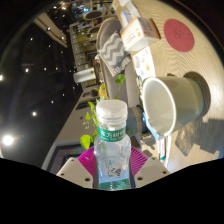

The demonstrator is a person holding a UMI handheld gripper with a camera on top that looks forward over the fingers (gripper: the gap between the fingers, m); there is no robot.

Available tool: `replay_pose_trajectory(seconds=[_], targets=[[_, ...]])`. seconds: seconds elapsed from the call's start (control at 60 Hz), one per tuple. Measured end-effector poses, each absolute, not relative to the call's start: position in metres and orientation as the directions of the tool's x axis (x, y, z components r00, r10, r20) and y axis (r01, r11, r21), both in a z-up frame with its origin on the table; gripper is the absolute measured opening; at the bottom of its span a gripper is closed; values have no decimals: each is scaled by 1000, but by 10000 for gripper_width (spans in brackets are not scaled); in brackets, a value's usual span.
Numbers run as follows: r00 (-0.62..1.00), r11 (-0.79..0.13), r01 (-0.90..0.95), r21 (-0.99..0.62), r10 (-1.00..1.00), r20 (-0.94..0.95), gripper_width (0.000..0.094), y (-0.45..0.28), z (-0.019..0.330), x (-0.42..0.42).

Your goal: Pour water

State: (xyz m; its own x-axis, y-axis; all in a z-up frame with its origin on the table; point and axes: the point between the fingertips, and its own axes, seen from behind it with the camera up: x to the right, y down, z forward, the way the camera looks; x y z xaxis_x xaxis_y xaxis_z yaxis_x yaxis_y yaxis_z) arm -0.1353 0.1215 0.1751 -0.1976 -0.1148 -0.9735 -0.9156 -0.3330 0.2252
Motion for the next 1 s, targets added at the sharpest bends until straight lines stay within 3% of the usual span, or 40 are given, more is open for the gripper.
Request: replay_pose_trajectory(seconds=[0.1,0.2,0.383,0.583,0.817,1.0], targets=[[194,-373,-914,-159,-58,-979,411,114,191,-117],[551,-343,-784,-518,2,-834,413,115,215,-80],[911,-262,-403,-877,-24,-411,413,118,220,12],[993,-321,-109,-941,-74,-90,413,110,155,87],[996,-421,-71,-904,-74,-43,418,102,67,118],[998,-456,-59,-888,-49,-41,422,96,30,118]])
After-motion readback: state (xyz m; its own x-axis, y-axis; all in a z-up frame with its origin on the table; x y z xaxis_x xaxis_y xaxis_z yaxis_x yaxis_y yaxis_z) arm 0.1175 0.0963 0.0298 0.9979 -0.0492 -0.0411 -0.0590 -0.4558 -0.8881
